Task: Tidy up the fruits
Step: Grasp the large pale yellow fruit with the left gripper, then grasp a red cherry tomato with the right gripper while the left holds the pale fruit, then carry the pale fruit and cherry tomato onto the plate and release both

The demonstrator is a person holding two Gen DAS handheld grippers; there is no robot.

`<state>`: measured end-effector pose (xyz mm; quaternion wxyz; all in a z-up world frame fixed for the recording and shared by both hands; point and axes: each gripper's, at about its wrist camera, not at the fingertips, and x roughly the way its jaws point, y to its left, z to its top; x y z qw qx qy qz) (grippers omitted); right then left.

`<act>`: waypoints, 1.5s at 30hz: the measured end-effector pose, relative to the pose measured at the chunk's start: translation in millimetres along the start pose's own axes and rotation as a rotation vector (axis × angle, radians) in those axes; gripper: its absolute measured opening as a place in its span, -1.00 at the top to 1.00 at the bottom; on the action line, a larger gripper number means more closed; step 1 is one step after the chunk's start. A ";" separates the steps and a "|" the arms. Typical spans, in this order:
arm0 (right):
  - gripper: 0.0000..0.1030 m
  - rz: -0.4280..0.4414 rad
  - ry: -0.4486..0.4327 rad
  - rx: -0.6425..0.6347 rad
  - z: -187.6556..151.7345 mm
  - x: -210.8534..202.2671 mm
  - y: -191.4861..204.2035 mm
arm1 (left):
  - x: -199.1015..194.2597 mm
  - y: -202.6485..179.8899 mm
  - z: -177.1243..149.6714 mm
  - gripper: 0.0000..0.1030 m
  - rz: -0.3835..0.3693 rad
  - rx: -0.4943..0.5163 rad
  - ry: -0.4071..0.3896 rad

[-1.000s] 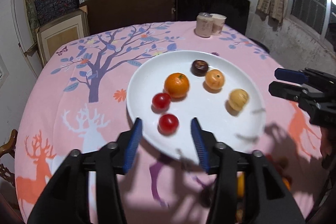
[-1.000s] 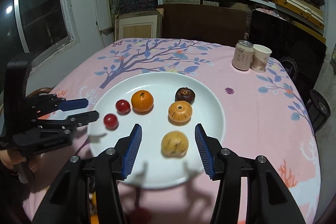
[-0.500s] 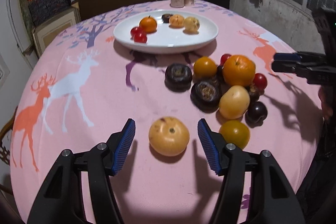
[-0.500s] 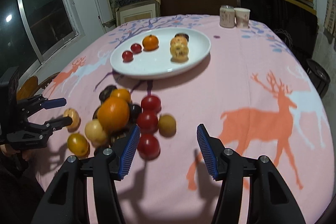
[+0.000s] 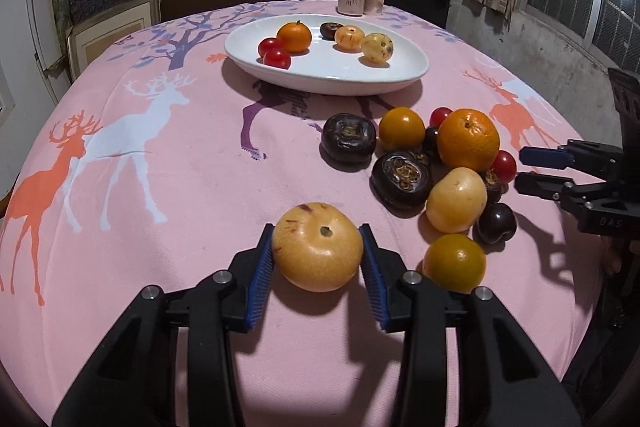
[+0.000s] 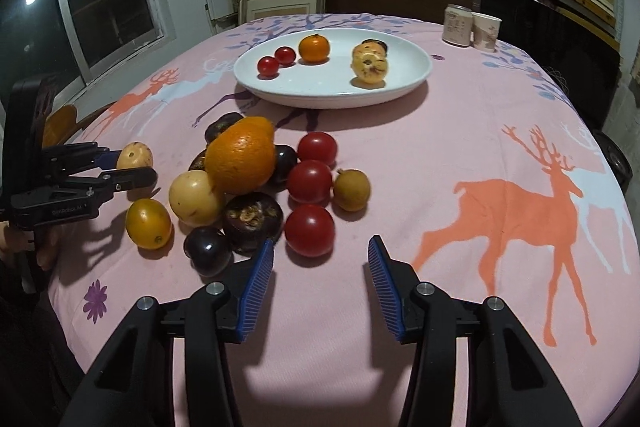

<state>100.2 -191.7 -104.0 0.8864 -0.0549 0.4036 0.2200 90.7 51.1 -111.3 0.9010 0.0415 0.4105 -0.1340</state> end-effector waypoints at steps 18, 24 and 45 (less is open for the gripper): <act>0.42 0.014 -0.023 0.064 4.1 5.2 -7.2 | -0.4 1.4 1.1 0.22 -0.013 -0.012 -0.012; 0.42 0.029 -0.062 0.090 1.4 -6.2 -12.9 | -4.8 3.6 0.5 0.22 -0.017 -0.022 -0.036; 0.42 0.051 -0.089 0.144 28.8 -16.4 -31.5 | -6.8 6.3 12.3 0.22 -0.013 -0.024 -0.040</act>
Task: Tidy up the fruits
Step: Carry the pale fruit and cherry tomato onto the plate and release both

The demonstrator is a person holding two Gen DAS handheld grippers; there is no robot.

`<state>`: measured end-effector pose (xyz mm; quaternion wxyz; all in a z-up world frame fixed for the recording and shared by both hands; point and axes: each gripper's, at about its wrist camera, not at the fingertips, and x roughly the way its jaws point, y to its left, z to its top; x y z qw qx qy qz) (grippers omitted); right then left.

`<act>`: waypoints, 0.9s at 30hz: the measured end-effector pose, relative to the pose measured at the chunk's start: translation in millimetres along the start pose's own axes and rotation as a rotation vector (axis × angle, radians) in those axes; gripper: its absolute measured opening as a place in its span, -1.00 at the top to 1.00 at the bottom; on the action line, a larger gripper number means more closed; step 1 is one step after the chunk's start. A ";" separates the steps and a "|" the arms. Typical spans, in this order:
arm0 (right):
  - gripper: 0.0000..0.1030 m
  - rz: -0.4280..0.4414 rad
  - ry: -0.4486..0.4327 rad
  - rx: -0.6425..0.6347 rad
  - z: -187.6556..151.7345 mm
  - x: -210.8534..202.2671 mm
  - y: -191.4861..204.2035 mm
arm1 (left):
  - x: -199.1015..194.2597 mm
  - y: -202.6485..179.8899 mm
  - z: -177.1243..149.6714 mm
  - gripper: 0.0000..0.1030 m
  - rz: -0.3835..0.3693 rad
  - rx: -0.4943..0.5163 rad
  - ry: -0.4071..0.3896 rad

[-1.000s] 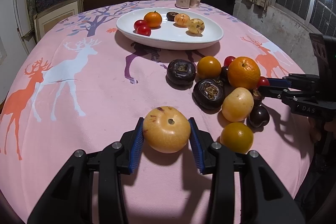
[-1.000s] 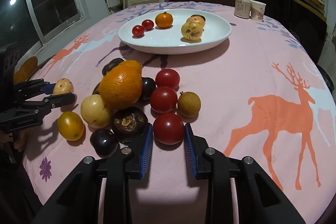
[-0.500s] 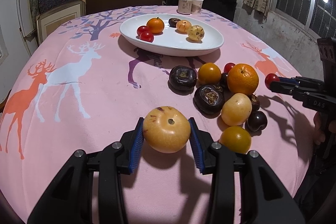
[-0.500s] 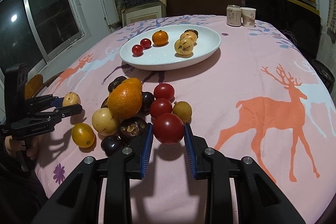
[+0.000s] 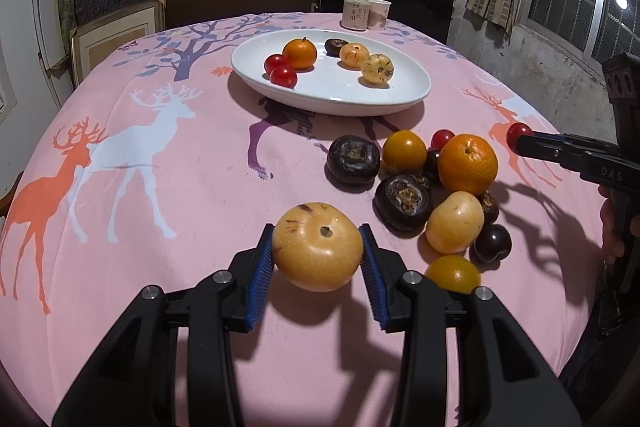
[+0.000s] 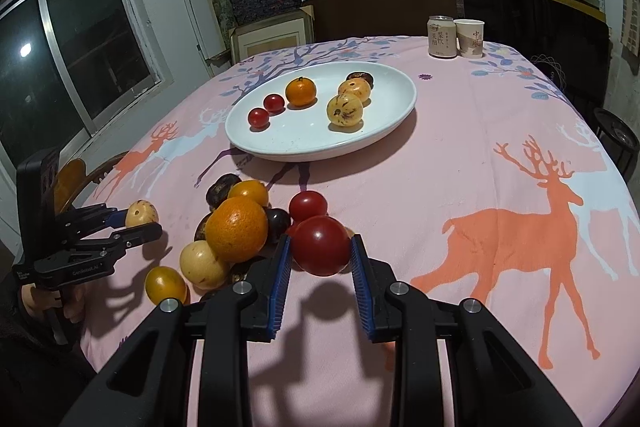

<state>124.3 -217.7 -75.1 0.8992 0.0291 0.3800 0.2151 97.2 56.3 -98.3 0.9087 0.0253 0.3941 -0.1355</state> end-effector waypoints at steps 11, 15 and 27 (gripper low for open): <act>0.42 -0.026 -0.026 0.000 104.2 36.7 -31.4 | 41.5 3.0 121.2 0.22 -0.017 0.036 -0.049; 0.42 -0.048 0.018 -0.029 131.5 84.8 -35.6 | 88.0 -2.9 159.6 0.22 -0.016 0.049 -0.010; 0.24 -0.059 0.077 -0.051 147.4 166.9 -48.1 | 177.1 -8.9 175.6 0.21 0.011 0.074 0.153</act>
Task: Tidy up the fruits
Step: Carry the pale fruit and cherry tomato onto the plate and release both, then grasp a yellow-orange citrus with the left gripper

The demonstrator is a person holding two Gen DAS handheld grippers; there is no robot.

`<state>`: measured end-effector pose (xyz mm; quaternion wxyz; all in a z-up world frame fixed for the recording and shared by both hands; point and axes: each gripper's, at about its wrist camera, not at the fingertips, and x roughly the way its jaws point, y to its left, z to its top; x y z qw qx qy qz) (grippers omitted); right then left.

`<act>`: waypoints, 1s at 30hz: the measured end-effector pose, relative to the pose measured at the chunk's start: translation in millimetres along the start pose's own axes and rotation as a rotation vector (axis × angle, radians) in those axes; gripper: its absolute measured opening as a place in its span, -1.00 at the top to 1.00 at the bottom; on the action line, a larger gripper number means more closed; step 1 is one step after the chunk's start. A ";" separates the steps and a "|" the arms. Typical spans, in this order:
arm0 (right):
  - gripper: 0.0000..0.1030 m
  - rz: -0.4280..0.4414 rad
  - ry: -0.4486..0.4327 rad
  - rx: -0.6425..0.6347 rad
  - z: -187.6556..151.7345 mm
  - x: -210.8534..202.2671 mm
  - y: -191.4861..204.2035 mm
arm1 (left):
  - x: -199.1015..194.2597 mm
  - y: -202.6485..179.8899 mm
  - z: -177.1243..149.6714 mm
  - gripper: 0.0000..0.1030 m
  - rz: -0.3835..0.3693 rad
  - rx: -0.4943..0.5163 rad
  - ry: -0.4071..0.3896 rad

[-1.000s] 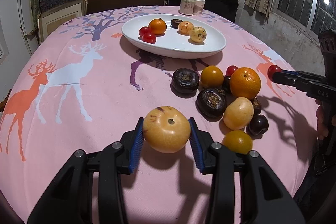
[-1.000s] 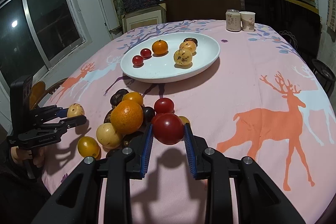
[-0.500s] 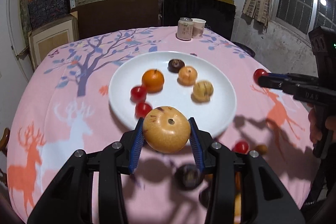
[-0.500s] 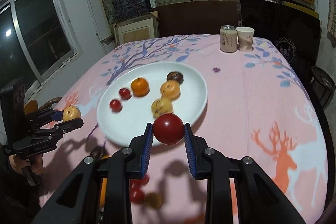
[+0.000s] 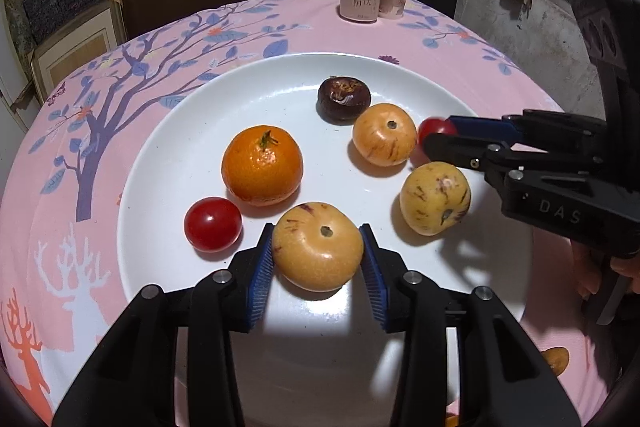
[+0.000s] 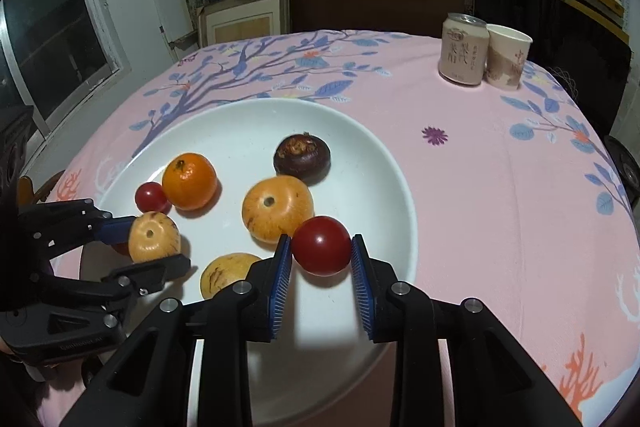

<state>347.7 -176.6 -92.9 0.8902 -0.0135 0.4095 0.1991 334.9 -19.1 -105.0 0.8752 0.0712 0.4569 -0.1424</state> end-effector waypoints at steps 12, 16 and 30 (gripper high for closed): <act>0.09 -0.013 -0.162 0.049 -41.7 -106.3 4.8 | -103.6 -14.0 -52.6 -0.20 -0.011 0.020 -0.156; 0.02 -0.015 -0.157 0.057 -86.8 -134.1 12.1 | -145.2 -27.2 -109.2 -0.27 -0.033 0.070 -0.161; 0.01 -0.017 -0.078 0.067 -168.3 -150.1 33.5 | -131.8 -75.9 -213.2 -0.16 -0.048 0.165 -0.026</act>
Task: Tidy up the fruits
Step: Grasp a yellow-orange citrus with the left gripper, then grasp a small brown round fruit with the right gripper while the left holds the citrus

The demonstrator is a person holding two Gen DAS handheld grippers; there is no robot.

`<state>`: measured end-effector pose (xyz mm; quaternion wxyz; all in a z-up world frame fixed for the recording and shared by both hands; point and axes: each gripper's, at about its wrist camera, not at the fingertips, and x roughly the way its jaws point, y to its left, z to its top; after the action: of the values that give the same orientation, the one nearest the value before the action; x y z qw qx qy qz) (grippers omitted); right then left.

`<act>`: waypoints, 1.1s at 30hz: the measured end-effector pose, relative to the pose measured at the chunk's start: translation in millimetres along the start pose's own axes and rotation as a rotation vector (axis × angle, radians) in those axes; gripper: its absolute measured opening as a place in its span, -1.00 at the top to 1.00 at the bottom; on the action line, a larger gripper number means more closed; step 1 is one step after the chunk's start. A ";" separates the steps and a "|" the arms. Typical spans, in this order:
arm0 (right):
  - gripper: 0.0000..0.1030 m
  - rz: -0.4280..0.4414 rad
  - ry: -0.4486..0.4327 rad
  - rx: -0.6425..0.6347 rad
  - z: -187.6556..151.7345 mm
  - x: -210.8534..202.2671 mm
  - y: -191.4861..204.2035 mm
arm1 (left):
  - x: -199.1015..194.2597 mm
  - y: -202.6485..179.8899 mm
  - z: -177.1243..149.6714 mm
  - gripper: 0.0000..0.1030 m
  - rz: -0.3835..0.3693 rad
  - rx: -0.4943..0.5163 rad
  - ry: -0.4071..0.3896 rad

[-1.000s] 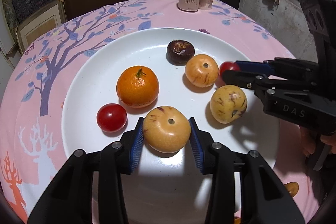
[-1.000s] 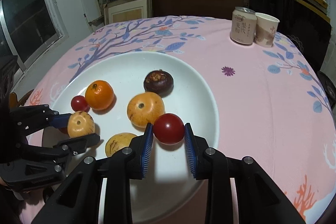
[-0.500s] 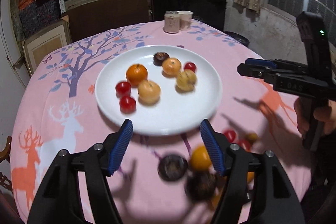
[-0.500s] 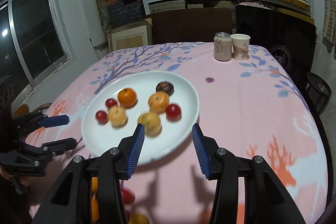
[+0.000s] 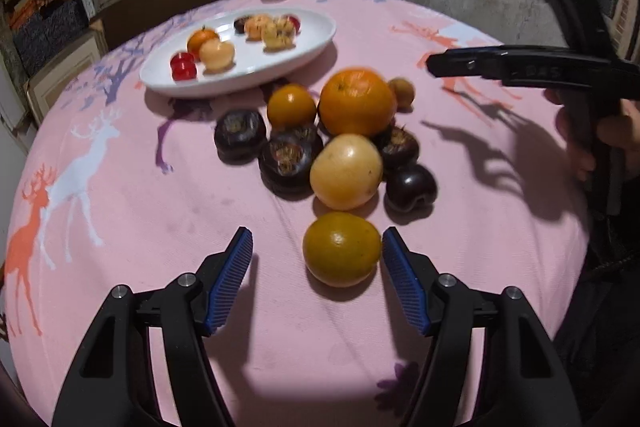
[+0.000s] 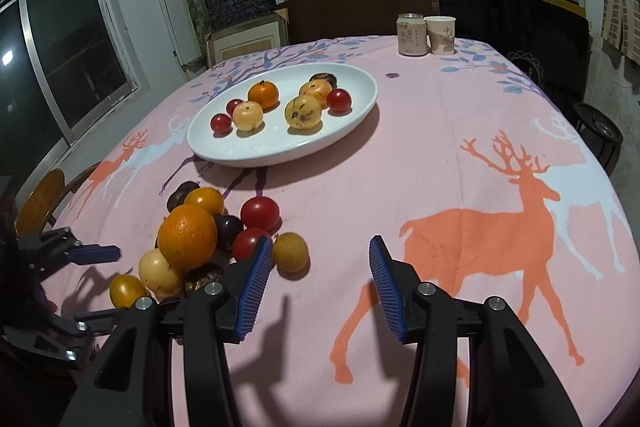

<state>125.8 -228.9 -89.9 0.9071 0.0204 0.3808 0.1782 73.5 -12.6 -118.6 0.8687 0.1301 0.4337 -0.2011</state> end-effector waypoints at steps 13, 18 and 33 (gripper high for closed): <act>0.27 0.035 0.087 -0.069 -1.1 24.2 14.1 | -15.1 -3.3 -6.7 0.28 -0.023 -0.002 -0.153; 0.27 0.070 0.102 -0.017 4.6 30.0 9.6 | -14.6 0.1 -5.4 0.28 -0.034 -0.023 -0.151; 0.27 0.012 0.158 -0.083 5.8 38.3 11.8 | -11.9 3.1 -5.2 0.28 -0.027 -0.046 -0.136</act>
<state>151.0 -204.2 -109.9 0.8733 -0.0289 0.4433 0.2002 64.8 -5.0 -111.9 0.8961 0.0901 0.3799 -0.2112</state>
